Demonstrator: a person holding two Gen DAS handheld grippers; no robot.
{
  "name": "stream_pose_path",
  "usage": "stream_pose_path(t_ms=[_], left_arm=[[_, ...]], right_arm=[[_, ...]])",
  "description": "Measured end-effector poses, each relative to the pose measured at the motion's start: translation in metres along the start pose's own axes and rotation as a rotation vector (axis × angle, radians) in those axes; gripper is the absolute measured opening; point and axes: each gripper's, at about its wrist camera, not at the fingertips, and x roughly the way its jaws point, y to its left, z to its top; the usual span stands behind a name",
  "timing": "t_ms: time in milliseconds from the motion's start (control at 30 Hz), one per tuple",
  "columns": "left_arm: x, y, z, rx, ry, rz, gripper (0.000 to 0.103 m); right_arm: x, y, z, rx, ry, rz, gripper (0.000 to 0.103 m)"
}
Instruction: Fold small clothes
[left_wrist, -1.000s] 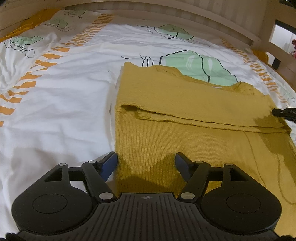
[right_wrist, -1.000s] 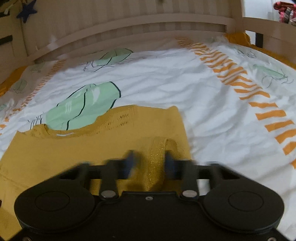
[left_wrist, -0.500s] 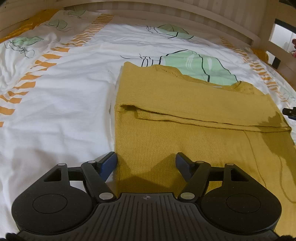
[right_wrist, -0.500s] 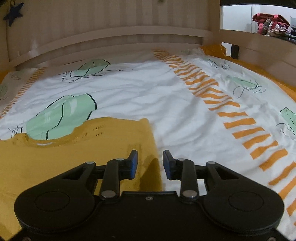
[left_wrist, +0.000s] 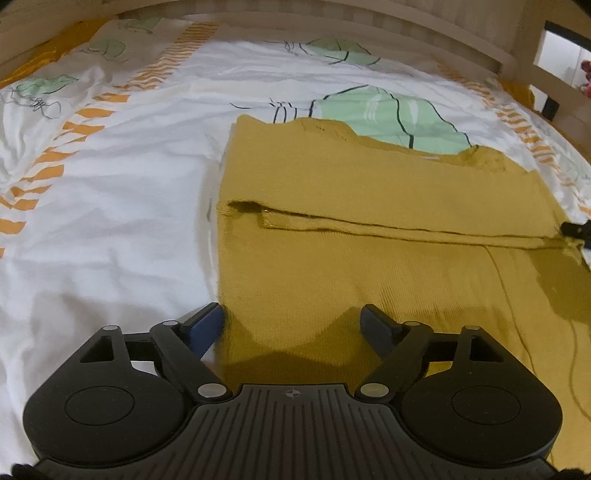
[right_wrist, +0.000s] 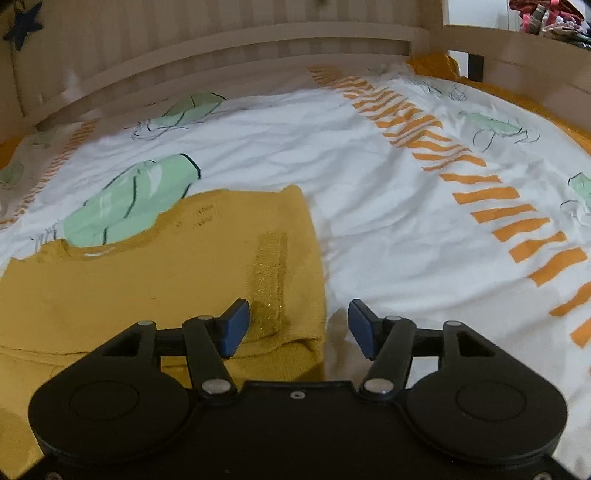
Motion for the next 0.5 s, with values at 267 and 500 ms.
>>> stream_pose_path(t_ms=[267, 500], left_arm=[[-0.016, 0.007, -0.004, -0.063, -0.015, -0.061, 0.07], [-0.092, 0.007, -0.017, -0.143, -0.156, -0.09, 0.062]], right_arm=[[-0.084, 0.005, -0.019, -0.04, -0.043, 0.104, 0.078], [-0.155, 0.005, -0.047, -0.06, -0.048, 0.197, 0.083]])
